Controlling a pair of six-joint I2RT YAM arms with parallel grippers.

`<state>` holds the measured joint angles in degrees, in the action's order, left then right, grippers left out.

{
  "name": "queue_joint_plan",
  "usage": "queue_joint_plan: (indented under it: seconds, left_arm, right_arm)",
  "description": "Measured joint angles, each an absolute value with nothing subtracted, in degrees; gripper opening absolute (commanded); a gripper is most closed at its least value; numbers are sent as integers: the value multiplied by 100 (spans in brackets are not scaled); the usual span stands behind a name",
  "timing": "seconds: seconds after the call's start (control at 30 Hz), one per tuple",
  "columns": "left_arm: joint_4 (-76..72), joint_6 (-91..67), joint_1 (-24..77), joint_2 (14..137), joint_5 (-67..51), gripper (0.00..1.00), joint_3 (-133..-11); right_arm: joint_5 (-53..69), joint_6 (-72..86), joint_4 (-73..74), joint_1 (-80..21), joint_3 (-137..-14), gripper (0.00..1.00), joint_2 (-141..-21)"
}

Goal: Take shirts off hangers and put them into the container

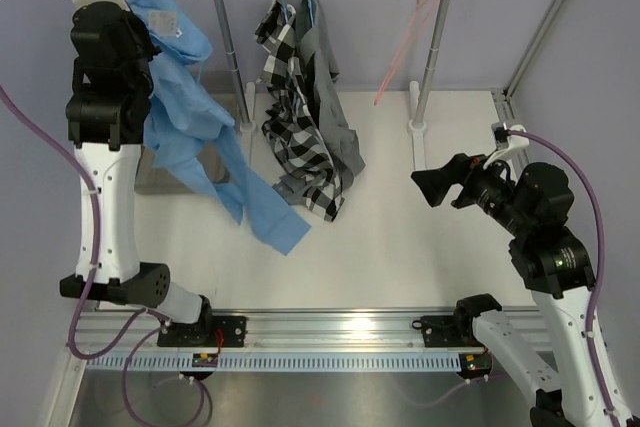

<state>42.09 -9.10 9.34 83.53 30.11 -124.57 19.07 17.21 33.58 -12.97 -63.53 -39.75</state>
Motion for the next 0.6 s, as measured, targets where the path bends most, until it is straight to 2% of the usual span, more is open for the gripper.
queue_joint_plan:
  seconds: [0.13,0.47,0.6]
  left_arm:
    - [3719,-987,141,8825,2484,0,-12164]
    - [2132,-1135,-375,9487,2058,0,-9382]
    - [1785,-1267,-423,10324,2141,11,-9045]
  right_arm:
    - [1911,1737,3293,-1356,-6259,99,-3927]
    - [1896,1737,3186,-1470,-6134,99,-3813]
    - [1890,1737,3129,-1470,-6071,99,-3771]
